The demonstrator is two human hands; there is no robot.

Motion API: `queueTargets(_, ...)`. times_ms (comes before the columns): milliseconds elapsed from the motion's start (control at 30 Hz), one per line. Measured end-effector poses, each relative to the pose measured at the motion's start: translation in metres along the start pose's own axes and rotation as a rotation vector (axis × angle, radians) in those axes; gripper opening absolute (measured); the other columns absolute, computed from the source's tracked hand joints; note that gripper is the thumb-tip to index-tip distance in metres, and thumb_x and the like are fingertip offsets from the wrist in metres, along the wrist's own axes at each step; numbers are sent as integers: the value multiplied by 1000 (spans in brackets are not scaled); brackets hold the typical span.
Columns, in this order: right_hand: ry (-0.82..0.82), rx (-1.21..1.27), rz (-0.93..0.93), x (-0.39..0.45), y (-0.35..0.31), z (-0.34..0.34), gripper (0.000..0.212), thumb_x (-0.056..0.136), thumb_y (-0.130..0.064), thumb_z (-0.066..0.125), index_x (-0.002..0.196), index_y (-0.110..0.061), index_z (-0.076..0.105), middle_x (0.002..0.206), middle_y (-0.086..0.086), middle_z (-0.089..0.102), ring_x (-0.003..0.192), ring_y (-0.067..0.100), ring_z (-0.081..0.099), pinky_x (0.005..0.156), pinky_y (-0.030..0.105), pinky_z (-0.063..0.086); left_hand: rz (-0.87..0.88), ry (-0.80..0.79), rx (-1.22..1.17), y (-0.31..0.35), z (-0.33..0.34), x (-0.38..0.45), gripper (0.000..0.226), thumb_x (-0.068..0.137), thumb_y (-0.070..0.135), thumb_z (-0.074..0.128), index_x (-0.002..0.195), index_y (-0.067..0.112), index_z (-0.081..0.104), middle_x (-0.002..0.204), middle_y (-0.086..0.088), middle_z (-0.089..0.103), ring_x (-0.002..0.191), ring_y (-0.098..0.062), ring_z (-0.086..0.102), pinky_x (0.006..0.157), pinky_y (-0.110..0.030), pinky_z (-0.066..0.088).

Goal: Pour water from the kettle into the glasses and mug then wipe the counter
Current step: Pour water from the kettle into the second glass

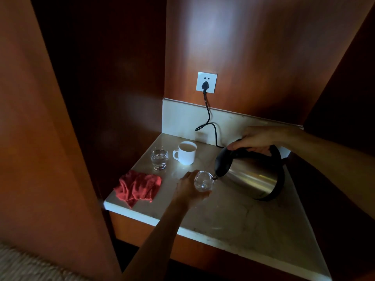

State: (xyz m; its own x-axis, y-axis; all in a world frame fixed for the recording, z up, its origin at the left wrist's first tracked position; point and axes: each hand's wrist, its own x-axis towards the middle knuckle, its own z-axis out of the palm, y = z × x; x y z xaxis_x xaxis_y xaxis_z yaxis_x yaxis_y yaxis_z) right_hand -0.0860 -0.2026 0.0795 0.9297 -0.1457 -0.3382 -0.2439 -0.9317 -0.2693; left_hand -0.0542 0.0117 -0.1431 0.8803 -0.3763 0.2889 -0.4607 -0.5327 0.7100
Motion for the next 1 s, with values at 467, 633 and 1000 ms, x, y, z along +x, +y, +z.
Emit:
queueTargets(467,-37,-50,-14,0,-12,-5,61,80,-70,69,57,-16,51,53,5,40,41,20,35,44,24,33,-4,-16,5,-4,3,3,70,59,45,85,123,30,58,112,3,65,97,-17,65,81,-23,47)
queueTargets(633,-29,-95,-5,2,-17,-4,62,74,-76,68,63,-17,54,58,5,44,52,21,40,51,29,36,3,-9,1,-4,3,3,68,58,45,86,119,30,60,108,3,66,94,-18,66,79,-22,48)
queueTargets(1000,-64,-145,-19,5,-30,-7,62,73,-75,69,61,-17,53,55,6,42,45,21,36,48,28,33,-2,-5,4,-5,3,3,69,57,44,85,119,32,59,108,5,65,94,-17,65,79,-21,46)
